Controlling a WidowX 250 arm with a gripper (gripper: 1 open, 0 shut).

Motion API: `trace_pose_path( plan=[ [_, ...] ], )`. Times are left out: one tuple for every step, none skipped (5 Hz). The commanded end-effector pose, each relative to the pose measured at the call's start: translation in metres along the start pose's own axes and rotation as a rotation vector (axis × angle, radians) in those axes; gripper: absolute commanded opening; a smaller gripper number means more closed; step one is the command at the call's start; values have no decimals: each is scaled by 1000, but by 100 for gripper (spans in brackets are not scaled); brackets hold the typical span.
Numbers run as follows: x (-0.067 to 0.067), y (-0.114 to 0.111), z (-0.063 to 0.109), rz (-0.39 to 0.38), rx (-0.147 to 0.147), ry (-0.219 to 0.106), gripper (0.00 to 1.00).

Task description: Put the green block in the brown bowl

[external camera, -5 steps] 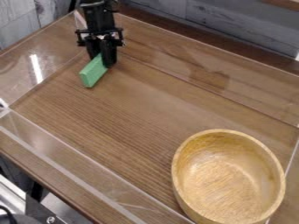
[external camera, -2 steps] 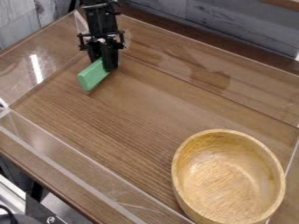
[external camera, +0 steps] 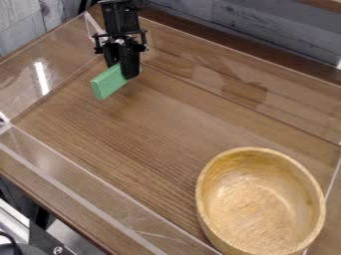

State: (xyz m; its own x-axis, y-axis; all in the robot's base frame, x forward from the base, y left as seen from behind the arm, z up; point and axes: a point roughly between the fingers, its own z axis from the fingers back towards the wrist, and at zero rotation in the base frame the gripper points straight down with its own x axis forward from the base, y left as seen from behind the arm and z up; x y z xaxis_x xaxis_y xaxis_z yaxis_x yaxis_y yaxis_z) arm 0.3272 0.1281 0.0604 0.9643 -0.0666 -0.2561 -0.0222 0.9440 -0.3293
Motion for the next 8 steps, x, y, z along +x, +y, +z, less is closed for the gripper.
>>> trace_pose_path(
  plan=[
    [-8,-26,31,-57,39,-73,0],
    [-15,-45,31,-97,37,-71,0],
    [-24,-62,25,-140,33,-64,0],
    [-35,-81,24,-189,34,-60,0],
    [-42,-93,21,-210,24,-61,0],
    [-49,-105,17,-229,19,-67,0],
    [-56,-116,10,-249,15,-70,0],
    [-64,-131,2,-279,13,-69,0]
  ],
)
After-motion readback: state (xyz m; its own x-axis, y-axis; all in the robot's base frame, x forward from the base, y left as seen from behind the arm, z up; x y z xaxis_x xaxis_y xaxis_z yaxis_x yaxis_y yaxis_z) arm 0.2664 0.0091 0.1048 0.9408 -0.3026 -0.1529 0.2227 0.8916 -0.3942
